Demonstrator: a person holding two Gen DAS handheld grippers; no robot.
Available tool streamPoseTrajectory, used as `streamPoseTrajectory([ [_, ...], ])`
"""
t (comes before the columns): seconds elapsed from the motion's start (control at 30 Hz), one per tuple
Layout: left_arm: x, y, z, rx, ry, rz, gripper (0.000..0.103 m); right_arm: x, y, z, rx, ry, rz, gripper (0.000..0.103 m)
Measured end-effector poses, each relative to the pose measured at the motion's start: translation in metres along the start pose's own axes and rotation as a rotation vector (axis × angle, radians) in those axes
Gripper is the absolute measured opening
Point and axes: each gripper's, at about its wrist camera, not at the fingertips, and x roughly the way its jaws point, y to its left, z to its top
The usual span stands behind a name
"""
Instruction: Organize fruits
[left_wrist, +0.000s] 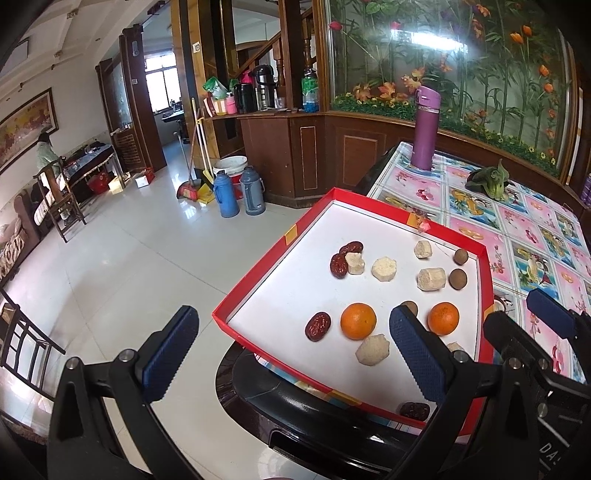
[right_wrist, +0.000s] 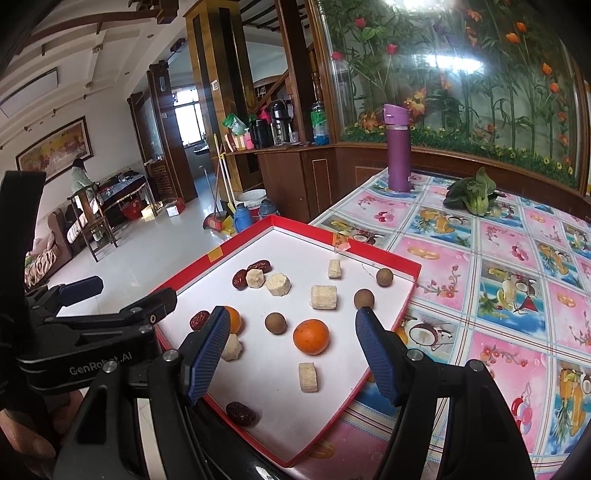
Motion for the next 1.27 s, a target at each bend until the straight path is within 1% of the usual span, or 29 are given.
streamPoseTrajectory([
  [0.3,0.001,0.011,0.002,-0.015,-0.018,0.013,0.103,0.004,0.004,0.004,-0.004,0.0,-0.013,0.07],
  [0.47,0.005,0.017,0.002,-0.021,-0.013,0.01,0.103,0.004,0.011,0.009,-0.024,-0.015,-0.022,0.07],
  [0.63,0.006,0.022,0.005,-0.028,-0.009,-0.017,0.103,0.006,0.014,0.011,-0.025,-0.019,-0.022,0.07],
  [0.9,0.004,0.02,0.015,-0.003,-0.032,-0.035,0.103,0.012,0.014,0.02,-0.024,-0.031,-0.037,0.07],
  [1.0,0.006,0.019,0.02,-0.001,-0.034,-0.055,0.103,0.013,0.012,0.024,-0.014,-0.036,-0.043,0.07],
  [1.2,0.009,0.015,0.029,0.015,-0.047,-0.057,0.103,0.018,0.007,0.029,0.012,-0.04,-0.045,0.07],
  [1.27,0.011,0.013,0.03,0.021,-0.041,-0.058,0.103,0.02,0.004,0.031,0.023,-0.038,-0.042,0.07],
])
